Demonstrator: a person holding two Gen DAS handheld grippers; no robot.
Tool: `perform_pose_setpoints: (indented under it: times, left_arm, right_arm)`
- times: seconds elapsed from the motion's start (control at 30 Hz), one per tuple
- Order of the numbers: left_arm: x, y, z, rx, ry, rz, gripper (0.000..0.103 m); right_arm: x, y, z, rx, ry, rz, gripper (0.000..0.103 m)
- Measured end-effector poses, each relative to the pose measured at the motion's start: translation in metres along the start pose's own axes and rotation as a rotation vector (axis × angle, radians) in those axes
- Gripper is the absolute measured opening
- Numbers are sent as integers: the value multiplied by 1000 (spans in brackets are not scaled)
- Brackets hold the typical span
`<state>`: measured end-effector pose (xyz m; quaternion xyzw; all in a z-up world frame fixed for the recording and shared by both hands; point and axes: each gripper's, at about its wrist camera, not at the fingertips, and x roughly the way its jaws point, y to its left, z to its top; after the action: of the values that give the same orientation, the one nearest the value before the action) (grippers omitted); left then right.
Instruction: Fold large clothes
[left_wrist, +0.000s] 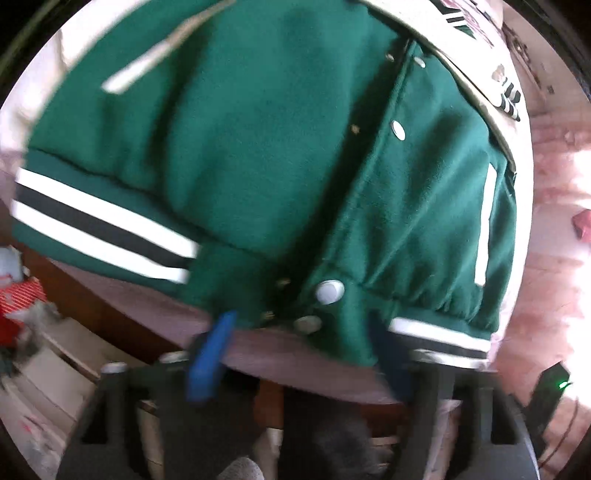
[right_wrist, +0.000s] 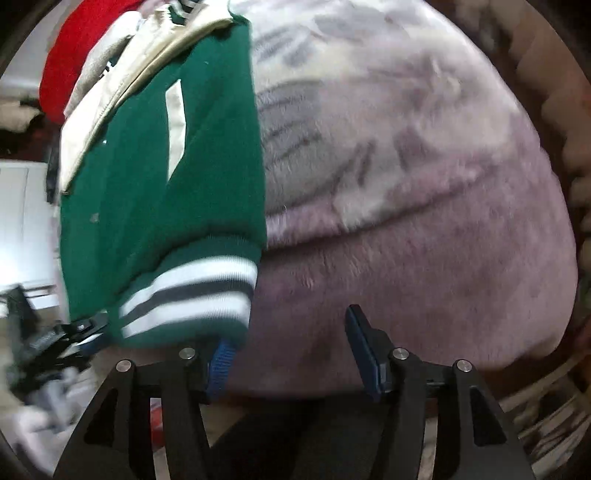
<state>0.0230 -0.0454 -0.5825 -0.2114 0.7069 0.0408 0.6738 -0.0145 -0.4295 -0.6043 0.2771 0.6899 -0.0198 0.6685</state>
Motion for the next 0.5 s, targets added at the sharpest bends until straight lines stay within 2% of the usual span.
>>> perform_pose_setpoints:
  times: [0.03,0.1,0.2,0.27,0.3,0.4,0.43,0.47,0.5]
  left_arm:
    - [-5,2,-1,10,-13,14,86]
    - [-7,7,-1,22,-20,58,86]
    - [-5,10,5,19,-23,74,86]
    - [-2,6,11,12,-37,70,86]
    - [0,2,15,17,-42,75,86]
    - [5,-14,25,49,-62,89,86]
    - [5,-19,27,61,-72,98,86]
    - [6,-25,30,69,-79,103,86]
    - [7,-31,33,79,-83,102,86]
  right_arm:
    - [-5,-3,0,4,39,1,59]
    - [-14,-6,3,7,60,-16,59]
    - [-30,-17,13,99,23,-28,59]
    - [-37,-25,15,210,-30,50,60]
    - [-31,-27,21,247,-43,129,60]
    - [3,-20,38,309,-15,280,60]
    - [25,-14,44,319,47,340,57]
    - [41,-9,45,321,93,352,34]
    - [48,-7,46,328,104,311,27]
